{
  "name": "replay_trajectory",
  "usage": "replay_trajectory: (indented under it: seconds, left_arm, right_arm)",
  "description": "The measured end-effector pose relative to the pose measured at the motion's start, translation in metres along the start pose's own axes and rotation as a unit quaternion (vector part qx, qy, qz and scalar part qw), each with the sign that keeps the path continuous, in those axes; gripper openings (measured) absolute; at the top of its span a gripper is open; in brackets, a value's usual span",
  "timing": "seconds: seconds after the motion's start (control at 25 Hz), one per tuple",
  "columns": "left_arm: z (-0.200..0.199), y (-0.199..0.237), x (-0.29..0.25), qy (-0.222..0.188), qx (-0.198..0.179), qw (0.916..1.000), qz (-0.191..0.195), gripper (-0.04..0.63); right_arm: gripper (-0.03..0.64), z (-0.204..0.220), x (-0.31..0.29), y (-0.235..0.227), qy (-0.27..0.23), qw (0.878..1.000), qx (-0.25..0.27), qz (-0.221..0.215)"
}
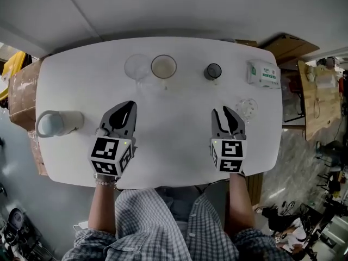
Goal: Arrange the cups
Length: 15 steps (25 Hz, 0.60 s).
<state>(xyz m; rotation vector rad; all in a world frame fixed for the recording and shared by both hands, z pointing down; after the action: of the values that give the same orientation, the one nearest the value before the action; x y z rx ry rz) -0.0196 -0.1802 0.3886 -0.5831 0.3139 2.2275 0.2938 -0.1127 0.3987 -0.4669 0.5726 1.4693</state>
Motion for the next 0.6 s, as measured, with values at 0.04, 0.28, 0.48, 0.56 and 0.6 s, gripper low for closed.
replay_trajectory:
  seconds: [0.04, 0.28, 0.48, 0.56, 0.6]
  left_arm:
    - [-0.002, -0.006, 0.002, -0.002, -0.010, 0.9999, 0.009, 0.017]
    - [-0.010, -0.036, 0.008, -0.006, -0.029, 0.9990, 0.034, 0.015]
    - [-0.012, -0.055, 0.007, -0.008, -0.029, 0.9988, 0.038, 0.015]
    - [-0.012, -0.061, 0.008, -0.008, -0.030, 0.9988, 0.037, 0.015]
    - [-0.013, -0.063, 0.008, -0.008, -0.030, 0.9988, 0.036, 0.015]
  right_arm:
    - [0.103, 0.007, 0.007, -0.013, 0.006, 1.000, -0.002, 0.018]
    - [0.103, 0.043, 0.034, -0.073, 0.036, 0.993, -0.026, 0.108]
    - [0.103, 0.066, 0.038, -0.096, 0.060, 0.989, -0.039, 0.131]
    - [0.103, 0.073, 0.035, -0.100, 0.069, 0.989, -0.040, 0.127]
    - [0.103, 0.076, 0.032, -0.102, 0.072, 0.988, -0.041, 0.126]
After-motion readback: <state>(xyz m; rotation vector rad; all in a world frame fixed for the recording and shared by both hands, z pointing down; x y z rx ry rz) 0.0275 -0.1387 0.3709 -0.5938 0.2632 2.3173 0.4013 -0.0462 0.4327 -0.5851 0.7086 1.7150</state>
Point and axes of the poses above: the fingertips, and each gripper's own axes: x backward along the fingers, y to its left, z out of its underside, the point moved 10 cm from there along x, backward along the fingers, and after that the axes turned 11 degrees about -x, right-handed, at the moved point
